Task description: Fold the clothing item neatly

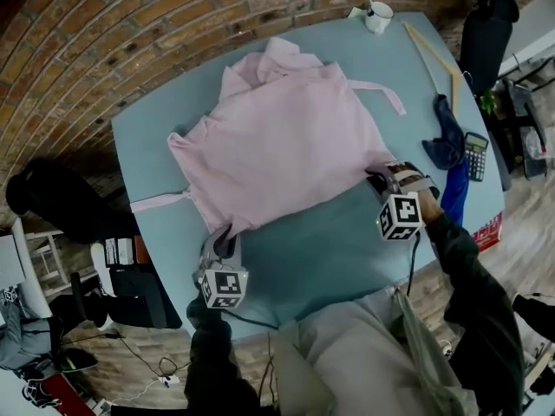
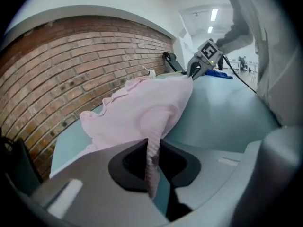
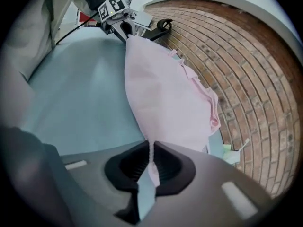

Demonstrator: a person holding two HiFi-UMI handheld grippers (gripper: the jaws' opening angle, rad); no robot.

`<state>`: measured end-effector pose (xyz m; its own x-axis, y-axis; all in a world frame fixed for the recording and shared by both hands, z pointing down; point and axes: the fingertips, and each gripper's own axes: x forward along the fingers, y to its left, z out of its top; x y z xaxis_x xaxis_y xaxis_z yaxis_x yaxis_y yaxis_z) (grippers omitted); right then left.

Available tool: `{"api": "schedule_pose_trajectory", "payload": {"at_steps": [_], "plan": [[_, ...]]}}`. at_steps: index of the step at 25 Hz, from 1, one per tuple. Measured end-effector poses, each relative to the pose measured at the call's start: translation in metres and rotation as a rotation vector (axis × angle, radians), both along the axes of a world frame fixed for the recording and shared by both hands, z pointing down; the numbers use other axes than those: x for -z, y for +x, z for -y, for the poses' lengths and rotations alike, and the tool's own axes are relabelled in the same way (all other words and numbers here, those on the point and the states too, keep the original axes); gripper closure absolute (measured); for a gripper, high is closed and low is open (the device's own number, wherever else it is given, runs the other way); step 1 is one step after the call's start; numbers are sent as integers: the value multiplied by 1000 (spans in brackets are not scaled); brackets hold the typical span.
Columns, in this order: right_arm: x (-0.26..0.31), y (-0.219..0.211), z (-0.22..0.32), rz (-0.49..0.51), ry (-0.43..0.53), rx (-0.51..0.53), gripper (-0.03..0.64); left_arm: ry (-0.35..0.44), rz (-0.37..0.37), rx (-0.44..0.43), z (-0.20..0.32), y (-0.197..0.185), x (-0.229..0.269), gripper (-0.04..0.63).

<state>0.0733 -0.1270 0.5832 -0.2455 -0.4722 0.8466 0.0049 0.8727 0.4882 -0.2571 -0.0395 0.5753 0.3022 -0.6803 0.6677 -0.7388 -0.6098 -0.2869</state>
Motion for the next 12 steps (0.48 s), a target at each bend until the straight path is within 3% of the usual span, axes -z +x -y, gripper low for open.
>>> {"api": "schedule_pose_trajectory", "payload": {"at_steps": [2,7,12], "plan": [[10,5,-25,26,-16,-5,588,-27,-28,20,-25,2,3,548],[13,32,-106,36,-68,17,588,-60,24,-13,-118,27,6,548],[19,56,-175,97,-105,-25,588,-61,49,34,-194,51,16,548]]}}
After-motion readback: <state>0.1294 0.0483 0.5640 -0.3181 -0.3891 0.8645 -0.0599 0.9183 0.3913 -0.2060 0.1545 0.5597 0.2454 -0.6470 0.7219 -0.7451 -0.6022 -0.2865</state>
